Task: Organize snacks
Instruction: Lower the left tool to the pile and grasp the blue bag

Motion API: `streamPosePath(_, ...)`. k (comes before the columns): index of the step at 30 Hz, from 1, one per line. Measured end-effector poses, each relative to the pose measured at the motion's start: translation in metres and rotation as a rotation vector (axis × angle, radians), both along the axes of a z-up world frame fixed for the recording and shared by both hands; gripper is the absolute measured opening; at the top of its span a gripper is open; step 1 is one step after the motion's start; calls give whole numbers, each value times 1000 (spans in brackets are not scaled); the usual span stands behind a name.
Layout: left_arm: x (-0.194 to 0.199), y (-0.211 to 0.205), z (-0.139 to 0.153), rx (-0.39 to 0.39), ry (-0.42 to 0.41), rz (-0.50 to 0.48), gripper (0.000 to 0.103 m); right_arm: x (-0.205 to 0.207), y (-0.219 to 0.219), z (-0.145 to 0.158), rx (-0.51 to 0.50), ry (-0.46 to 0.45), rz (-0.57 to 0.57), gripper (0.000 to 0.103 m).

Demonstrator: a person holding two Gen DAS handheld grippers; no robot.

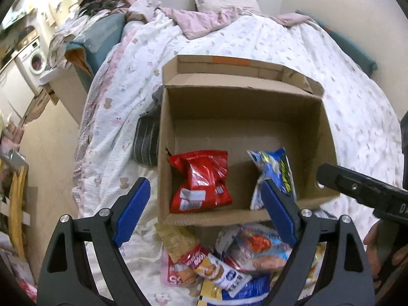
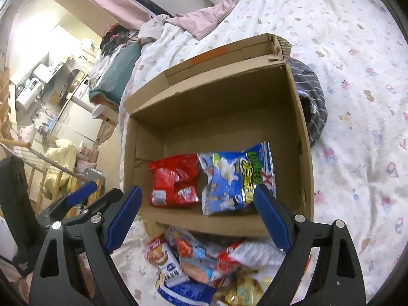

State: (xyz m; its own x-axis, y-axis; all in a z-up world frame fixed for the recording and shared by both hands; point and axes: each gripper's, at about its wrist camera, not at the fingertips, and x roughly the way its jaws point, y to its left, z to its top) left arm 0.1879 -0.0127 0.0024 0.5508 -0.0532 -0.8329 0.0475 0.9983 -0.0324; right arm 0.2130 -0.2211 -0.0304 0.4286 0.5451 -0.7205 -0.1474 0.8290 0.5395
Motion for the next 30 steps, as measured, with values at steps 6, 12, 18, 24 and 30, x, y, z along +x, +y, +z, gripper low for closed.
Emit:
streamPosePath(6, -26, 3, 14, 10, -22, 8, 86, -27, -6, 11, -18, -40, -4, 91)
streamPosePath(12, -51, 5, 12, 16, -11, 2, 86, -54, -17, 11, -5, -31, -14, 91)
streamPosePath(18, -73, 10, 13, 1, -23, 21, 86, -76, -29, 8, -14, -18, -30, 91)
streamPosePath(24, -87, 4, -2, 0, 5, -4, 86, -89, -43, -1, -19, 11, -62, 91)
streamPosePath(30, -91, 9, -14, -4, 23, -8, 86, -93, -51, -13, -81, 18, -49, 91)
